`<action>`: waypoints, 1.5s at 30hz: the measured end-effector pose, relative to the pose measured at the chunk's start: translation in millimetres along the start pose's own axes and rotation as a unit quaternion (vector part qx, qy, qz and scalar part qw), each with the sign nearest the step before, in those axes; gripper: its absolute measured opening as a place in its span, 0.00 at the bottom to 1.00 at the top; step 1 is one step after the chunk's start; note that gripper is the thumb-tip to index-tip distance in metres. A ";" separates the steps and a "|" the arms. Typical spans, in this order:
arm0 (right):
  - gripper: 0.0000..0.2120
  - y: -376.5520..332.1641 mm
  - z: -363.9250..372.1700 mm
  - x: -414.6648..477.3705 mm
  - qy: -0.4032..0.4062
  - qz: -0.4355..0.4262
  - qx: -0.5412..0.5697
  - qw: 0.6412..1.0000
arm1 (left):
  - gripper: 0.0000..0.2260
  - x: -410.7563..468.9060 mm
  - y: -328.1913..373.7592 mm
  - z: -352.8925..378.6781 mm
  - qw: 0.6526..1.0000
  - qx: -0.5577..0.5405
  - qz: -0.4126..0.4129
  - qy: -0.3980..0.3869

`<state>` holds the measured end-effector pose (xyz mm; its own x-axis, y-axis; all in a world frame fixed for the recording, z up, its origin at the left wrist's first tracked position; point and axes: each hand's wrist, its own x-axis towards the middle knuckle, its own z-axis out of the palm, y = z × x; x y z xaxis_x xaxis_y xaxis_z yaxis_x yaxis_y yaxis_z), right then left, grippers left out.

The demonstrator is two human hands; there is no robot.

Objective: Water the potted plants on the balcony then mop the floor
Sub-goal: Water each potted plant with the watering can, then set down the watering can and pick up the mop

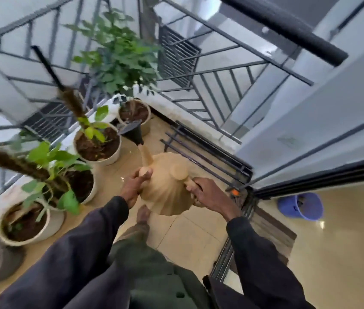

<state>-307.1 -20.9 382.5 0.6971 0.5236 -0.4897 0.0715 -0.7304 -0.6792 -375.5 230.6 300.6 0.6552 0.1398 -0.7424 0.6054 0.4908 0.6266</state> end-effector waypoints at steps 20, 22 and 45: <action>0.06 265.3 -158.9 198.5 0.097 0.114 0.001 0.989 | 0.22 343.5 -2.1 254.5 0.989 0.106 -0.100 0.009; 0.05 307.6 -167.8 224.4 0.095 0.119 0.011 0.988 | 0.10 385.2 -14.8 277.1 0.990 0.103 -0.096 0.004; 0.13 522.8 -106.1 440.9 0.041 0.110 0.008 0.993 | 0.23 646.0 -127.6 278.2 0.994 0.074 -0.084 0.019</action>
<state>113.3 -218.5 -130.6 0.7497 0.3141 -0.5825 -0.1009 -0.8157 -0.5697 96.2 19.1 -193.0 0.5239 0.1002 -0.8459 0.7666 0.3775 0.5195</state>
